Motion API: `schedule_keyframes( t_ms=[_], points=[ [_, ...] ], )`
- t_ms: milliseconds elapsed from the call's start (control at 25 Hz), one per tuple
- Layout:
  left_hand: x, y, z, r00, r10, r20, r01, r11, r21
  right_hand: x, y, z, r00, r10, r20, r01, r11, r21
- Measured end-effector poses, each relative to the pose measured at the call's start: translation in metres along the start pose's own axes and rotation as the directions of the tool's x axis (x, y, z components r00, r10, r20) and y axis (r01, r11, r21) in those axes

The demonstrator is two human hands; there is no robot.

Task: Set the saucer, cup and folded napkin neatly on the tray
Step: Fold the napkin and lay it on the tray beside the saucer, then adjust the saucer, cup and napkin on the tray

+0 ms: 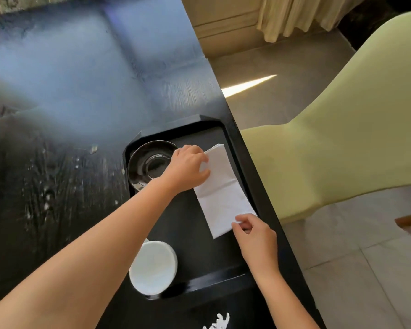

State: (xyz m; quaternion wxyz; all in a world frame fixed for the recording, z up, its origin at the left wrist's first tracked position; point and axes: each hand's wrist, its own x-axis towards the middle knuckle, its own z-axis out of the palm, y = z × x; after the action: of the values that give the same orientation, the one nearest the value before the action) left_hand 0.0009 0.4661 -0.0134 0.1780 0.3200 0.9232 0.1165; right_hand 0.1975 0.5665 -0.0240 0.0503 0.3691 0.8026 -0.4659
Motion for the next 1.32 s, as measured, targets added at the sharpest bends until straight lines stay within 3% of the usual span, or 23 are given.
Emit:
schedule_keyframes(
  t_ms=[280, 360, 480, 560, 680, 960, 1160, 1320],
  points=[
    [0.015, 0.004, 0.033, 0.996, -0.012, 0.085, 0.003, 0.994, 0.107, 0.014, 0.013, 0.009, 0.997, -0.071, -0.001, 0.069, 0.971, -0.227],
    [0.016, 0.006, 0.040, 0.994, 0.016, 0.107, -0.028, 0.994, 0.109, 0.016, 0.011, 0.008, 0.988, -0.156, -0.017, 0.135, 0.900, -0.414],
    [0.015, 0.004, 0.047, 0.991, 0.042, 0.124, -0.064, 0.982, 0.176, 0.022, 0.017, 0.013, 0.922, -0.383, -0.050, 0.255, 0.701, -0.666],
    [0.014, 0.002, 0.050, 0.991, 0.084, 0.105, -0.107, 0.966, 0.234, 0.030, 0.023, 0.017, 0.879, -0.476, 0.037, 0.356, 0.602, -0.715],
    [0.012, 0.005, 0.053, 0.968, 0.170, 0.186, -0.211, 0.951, 0.225, 0.038, 0.031, 0.022, 0.821, -0.544, 0.170, 0.474, 0.486, -0.734],
    [0.013, 0.006, 0.046, 0.944, 0.172, 0.283, -0.227, 0.958, 0.175, 0.042, 0.029, 0.020, 0.836, -0.485, 0.256, 0.485, 0.438, -0.757],
    [-0.033, -0.019, 0.021, 0.991, 0.104, 0.084, -0.114, 0.985, 0.127, 0.050, -0.010, 0.024, 0.834, -0.505, 0.222, 0.478, 0.459, -0.749],
    [-0.091, -0.074, 0.009, 0.979, -0.191, 0.074, 0.177, 0.971, 0.157, 0.065, -0.055, 0.063, 0.714, -0.599, 0.364, 0.637, 0.339, -0.692]
  ],
)
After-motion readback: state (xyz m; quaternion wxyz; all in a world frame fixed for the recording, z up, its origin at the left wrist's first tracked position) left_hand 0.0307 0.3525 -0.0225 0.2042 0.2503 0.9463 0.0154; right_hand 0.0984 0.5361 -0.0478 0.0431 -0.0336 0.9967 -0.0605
